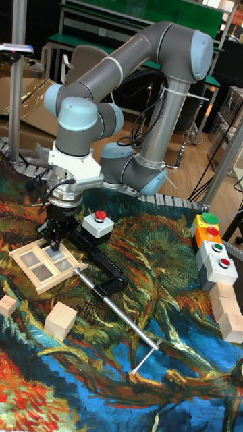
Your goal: Close a sliding window
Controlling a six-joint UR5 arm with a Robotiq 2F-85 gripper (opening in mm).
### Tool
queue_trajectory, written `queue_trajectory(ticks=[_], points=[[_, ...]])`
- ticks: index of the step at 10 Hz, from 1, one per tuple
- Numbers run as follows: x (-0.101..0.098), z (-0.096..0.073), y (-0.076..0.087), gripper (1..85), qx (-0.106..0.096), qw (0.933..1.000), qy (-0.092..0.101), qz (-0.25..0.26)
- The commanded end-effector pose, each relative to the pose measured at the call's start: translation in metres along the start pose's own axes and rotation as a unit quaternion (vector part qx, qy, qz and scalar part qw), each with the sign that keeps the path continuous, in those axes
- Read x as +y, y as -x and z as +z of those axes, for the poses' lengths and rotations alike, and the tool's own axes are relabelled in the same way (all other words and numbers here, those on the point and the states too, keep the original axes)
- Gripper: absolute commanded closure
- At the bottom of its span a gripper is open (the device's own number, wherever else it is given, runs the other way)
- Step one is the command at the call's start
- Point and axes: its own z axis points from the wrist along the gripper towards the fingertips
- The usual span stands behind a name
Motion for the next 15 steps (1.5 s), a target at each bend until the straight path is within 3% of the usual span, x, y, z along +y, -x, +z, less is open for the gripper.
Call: queue_trajectory(ticks=[1,5,11,15], points=[[-0.002,0.0,0.006,84.3,-0.009,1.0,0.002,0.001],[-0.005,0.004,-0.009,84.3,-0.011,0.9999,0.003,-0.002],[-0.004,-0.001,-0.027,84.3,0.004,1.0,0.006,-0.005],[-0.004,-0.002,-0.026,84.3,0.003,0.9999,0.006,-0.009]])
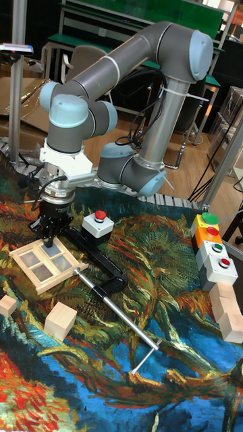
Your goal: Close a sliding window
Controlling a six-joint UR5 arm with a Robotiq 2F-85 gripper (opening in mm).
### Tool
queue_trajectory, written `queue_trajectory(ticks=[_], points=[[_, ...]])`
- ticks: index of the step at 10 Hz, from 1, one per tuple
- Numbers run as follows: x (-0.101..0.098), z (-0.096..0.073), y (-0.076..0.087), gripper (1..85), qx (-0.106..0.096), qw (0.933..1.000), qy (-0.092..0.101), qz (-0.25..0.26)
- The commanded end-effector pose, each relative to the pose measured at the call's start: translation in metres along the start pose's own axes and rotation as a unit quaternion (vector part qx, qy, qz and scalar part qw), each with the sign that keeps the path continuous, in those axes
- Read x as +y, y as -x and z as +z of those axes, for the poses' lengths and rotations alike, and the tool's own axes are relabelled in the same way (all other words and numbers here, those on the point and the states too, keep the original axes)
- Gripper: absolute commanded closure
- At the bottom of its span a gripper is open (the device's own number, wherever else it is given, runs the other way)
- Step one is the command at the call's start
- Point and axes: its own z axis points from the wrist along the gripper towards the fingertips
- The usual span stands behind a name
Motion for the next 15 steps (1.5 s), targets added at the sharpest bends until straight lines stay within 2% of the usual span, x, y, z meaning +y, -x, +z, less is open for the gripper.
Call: queue_trajectory(ticks=[1,4,6,7,10,11,12,14,15], points=[[0.002,-0.007,0.008,84.3,-0.003,1.0,0.001,0.005],[0.019,-0.03,0.032,84.3,0.001,0.9997,0.009,0.02],[0.025,-0.045,0.037,84.3,0.006,0.9996,0.004,0.026],[0.015,-0.045,0.037,84.3,0.005,0.9997,-0.015,0.017],[0.01,-0.046,0.044,84.3,-0.008,0.9996,-0.025,0.008],[0.004,-0.038,0.041,84.3,-0.007,0.9995,-0.028,0.011],[0.01,-0.047,0.048,84.3,-0.001,0.9995,-0.029,0.016],[0.051,-0.068,0.103,84.3,-0.011,0.9989,-0.015,0.043],[0.071,-0.062,0.128,84.3,-0.041,0.9976,-0.011,0.054]])
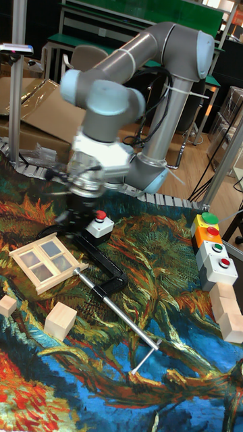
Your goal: Close a sliding window
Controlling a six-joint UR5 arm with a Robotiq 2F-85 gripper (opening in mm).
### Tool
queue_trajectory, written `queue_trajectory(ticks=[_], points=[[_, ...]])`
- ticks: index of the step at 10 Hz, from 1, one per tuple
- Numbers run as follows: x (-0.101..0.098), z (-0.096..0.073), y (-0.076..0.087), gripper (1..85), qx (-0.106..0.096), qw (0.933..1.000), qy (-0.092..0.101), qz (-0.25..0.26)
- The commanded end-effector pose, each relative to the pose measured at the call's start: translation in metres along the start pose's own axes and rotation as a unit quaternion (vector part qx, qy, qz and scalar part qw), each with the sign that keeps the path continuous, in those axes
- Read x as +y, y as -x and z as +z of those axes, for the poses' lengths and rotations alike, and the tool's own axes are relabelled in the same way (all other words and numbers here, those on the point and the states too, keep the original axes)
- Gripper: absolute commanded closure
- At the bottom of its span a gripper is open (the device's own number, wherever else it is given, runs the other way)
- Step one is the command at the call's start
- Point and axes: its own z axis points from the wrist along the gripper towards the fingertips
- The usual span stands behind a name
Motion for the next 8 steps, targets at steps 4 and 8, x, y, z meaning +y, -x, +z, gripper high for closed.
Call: queue_trajectory(ticks=[4,8], points=[[0.028,-0.003,0.031,84.3,-0.002,0.9994,-0.02,-0.028],[0.046,-0.032,0.045,84.3,-0.005,0.9998,-0.005,-0.02]])
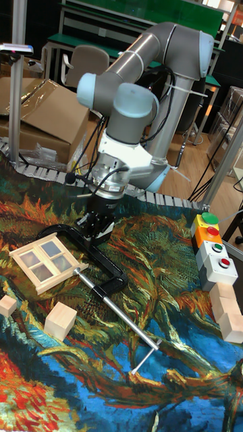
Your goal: Close a sliding window
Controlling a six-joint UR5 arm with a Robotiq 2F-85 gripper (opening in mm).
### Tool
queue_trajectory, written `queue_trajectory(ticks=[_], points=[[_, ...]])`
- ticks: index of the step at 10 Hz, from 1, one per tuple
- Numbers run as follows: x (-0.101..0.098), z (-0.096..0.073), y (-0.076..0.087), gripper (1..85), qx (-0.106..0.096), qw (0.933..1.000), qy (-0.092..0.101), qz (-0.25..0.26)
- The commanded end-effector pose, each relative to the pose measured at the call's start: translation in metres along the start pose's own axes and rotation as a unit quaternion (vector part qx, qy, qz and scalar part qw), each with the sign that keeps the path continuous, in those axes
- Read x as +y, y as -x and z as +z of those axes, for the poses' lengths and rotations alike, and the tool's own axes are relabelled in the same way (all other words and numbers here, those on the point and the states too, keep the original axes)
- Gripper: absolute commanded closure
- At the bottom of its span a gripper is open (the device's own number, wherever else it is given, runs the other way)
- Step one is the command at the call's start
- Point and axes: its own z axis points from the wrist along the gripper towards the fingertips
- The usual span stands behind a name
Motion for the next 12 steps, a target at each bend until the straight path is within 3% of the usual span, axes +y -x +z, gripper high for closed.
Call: queue_trajectory(ticks=[1,3,5,6,7,9,10,11,12], points=[[0.026,-0.027,0.04,84.3,0.002,0.9995,0.016,0.025],[0.032,-0.027,0.043,84.3,0.002,0.999,0.025,0.036],[0.024,-0.027,0.042,84.3,0.003,0.9999,0.01,0.013],[0.02,-0.023,0.035,84.3,-0.003,1.0,0.004,0.005],[0.016,-0.017,0.038,84.3,-0.017,0.9998,-0.005,0.0],[0.028,-0.012,0.092,84.3,-0.035,0.9989,0.025,0.018],[0.032,-0.013,0.097,84.3,-0.039,0.9982,0.034,0.03],[0.033,-0.012,0.092,84.3,-0.029,0.9983,0.035,0.036],[0.029,-0.012,0.087,84.3,-0.019,0.9988,0.027,0.037]])
